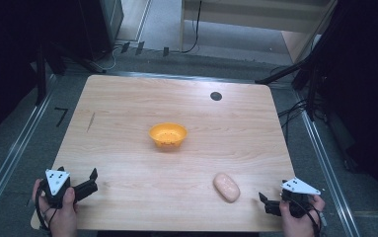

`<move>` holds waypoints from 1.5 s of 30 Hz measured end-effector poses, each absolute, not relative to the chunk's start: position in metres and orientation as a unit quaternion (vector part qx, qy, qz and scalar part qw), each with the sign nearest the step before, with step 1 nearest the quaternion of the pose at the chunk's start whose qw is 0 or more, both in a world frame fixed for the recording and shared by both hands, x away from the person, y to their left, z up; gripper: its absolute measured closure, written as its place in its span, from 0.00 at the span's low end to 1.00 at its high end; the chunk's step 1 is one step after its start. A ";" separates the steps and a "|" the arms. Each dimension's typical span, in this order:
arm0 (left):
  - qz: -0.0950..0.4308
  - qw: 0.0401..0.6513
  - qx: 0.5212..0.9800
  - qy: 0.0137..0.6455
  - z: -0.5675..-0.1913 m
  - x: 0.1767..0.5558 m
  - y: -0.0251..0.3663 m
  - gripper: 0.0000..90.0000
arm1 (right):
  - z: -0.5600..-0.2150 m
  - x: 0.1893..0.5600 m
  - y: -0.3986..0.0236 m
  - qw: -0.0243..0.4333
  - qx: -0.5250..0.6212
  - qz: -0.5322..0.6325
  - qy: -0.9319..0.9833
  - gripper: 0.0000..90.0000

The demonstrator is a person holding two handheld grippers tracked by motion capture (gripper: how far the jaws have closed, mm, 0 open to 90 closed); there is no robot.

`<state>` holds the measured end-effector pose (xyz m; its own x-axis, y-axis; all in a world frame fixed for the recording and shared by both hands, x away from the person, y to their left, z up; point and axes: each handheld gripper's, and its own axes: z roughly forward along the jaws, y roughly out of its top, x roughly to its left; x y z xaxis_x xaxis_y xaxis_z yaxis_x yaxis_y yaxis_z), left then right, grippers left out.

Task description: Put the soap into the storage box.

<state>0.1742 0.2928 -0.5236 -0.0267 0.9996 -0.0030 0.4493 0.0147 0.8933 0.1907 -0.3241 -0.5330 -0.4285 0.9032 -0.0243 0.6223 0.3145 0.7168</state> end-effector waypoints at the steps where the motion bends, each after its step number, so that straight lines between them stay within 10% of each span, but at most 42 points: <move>1: 0.375 0.367 0.593 0.611 -0.524 0.174 0.293 0.00 | -0.532 0.191 -0.323 0.218 0.488 0.322 0.782 0.04; 45: 0.377 0.360 0.600 0.606 -0.524 0.175 0.291 0.00 | -0.506 0.217 -0.258 0.127 0.444 0.308 0.832 0.07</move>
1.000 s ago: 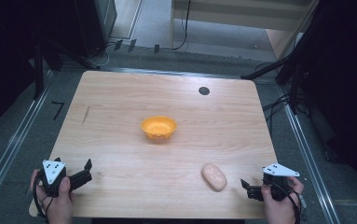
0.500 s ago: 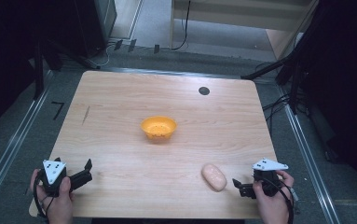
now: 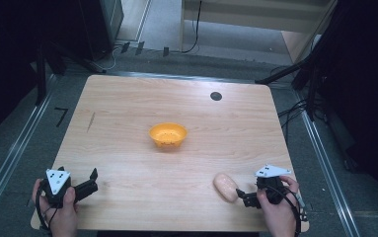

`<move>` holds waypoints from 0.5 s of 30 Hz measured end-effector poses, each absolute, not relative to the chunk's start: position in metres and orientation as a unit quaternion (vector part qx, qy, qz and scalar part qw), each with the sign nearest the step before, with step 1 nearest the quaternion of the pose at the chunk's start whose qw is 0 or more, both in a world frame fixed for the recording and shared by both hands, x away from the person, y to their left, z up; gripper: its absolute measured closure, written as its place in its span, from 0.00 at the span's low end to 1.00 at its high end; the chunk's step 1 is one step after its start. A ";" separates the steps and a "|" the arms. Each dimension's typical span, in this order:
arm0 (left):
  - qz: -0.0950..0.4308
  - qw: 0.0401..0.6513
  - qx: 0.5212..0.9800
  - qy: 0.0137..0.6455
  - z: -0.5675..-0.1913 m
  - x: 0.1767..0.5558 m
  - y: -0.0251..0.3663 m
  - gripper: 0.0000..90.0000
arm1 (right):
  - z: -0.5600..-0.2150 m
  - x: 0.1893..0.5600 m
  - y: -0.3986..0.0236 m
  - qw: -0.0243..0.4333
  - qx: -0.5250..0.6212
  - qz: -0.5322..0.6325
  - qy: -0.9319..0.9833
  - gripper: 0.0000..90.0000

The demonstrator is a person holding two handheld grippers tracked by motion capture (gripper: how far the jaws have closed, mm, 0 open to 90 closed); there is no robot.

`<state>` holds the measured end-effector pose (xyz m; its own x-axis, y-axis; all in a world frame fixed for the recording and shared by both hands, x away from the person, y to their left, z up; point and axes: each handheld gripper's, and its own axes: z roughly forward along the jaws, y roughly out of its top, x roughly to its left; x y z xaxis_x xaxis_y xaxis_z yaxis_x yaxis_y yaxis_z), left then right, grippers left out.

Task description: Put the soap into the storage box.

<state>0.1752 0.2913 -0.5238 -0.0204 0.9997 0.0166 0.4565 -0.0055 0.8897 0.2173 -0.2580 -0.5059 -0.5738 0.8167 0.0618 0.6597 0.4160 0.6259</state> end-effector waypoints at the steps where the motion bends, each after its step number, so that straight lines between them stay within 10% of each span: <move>1: 0.378 0.359 0.601 0.606 -0.524 0.175 0.291 0.00 | -0.506 0.218 -0.257 0.128 0.441 0.309 0.833 0.07; 15: 0.378 0.356 0.603 0.605 -0.524 0.175 0.290 0.00 | -0.511 0.221 -0.240 0.111 0.430 0.305 0.842 0.07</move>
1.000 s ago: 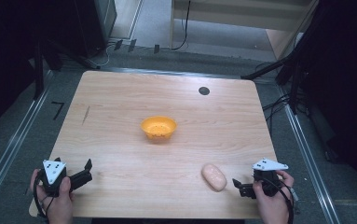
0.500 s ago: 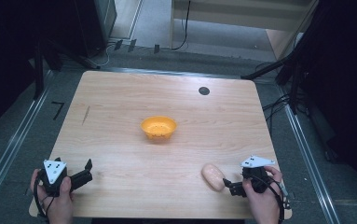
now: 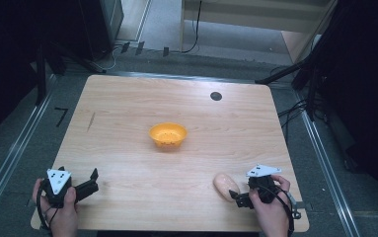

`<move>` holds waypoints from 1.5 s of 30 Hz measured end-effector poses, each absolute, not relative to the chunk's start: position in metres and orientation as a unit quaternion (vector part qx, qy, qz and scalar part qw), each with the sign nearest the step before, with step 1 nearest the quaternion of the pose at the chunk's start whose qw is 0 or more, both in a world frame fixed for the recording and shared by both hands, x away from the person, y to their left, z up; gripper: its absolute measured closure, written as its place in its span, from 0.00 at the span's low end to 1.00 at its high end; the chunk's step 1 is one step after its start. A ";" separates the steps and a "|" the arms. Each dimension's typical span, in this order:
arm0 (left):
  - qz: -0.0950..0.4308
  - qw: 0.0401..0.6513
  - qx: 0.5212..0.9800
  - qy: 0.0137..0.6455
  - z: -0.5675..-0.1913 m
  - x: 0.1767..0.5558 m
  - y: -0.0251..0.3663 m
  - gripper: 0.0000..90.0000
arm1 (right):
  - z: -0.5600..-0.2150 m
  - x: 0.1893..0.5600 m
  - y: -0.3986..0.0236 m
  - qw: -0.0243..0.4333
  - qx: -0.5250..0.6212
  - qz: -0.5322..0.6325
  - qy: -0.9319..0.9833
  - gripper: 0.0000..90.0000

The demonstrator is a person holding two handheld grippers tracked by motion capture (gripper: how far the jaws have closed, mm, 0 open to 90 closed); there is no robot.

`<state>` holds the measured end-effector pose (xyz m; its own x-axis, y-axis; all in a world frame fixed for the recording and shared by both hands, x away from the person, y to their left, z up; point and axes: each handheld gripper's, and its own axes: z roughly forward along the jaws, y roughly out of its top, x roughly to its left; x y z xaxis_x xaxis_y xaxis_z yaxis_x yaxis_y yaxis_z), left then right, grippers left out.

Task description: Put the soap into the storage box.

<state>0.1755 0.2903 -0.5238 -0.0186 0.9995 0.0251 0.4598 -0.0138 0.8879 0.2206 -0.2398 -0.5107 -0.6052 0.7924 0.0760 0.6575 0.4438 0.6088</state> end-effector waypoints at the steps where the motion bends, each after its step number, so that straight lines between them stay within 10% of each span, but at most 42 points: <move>1: 0.378 0.357 0.603 0.605 -0.524 0.175 0.290 0.00 | -0.511 0.221 -0.238 0.109 0.430 0.303 0.843 0.07; 45: 0.380 0.356 0.601 0.606 -0.524 0.176 0.291 0.00 | -0.527 0.225 -0.201 0.114 0.421 0.273 0.857 0.35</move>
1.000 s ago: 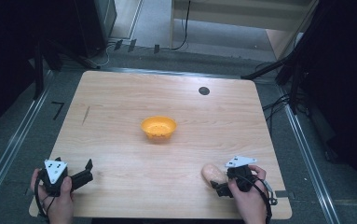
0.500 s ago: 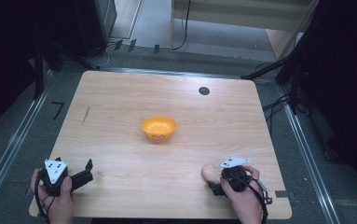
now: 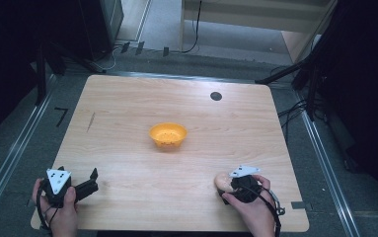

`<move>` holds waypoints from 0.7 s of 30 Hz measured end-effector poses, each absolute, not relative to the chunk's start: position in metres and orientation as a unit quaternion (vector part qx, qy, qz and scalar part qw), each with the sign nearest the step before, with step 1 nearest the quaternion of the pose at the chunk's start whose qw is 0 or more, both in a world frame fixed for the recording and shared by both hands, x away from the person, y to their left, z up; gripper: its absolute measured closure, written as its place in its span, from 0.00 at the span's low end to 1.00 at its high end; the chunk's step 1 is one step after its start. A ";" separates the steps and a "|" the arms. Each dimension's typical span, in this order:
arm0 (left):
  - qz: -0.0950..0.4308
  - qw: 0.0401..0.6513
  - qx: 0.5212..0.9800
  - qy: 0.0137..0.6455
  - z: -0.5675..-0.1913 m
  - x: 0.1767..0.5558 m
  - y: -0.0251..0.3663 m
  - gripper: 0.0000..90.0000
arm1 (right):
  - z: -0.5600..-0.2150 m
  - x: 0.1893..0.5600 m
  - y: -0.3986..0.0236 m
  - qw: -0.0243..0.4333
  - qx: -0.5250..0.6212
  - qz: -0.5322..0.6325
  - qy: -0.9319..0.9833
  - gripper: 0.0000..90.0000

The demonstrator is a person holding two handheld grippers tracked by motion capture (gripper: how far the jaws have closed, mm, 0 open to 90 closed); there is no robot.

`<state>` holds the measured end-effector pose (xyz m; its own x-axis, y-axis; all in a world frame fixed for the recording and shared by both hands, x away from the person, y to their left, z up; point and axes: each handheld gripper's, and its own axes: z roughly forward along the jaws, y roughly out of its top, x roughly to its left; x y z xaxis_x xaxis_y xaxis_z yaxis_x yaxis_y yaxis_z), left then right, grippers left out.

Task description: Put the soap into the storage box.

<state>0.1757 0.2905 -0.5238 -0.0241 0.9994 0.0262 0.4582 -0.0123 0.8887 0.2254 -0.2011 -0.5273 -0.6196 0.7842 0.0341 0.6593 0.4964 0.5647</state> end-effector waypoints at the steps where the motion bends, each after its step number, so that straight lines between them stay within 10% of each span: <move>1: 0.380 0.356 0.601 0.607 -0.524 0.176 0.291 0.00 | -0.527 0.225 -0.201 0.115 0.418 0.274 0.859 0.36; 21: 0.380 0.359 0.602 0.603 -0.524 0.175 0.290 0.00 | -0.530 0.224 -0.208 0.118 0.403 0.295 0.859 0.37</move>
<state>0.1753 0.2904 -0.5238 -0.0164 0.9996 0.0241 0.4545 -0.0140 0.8906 0.2242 -0.2076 -0.5298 -0.6476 0.7612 0.0351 0.6224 0.5019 0.6006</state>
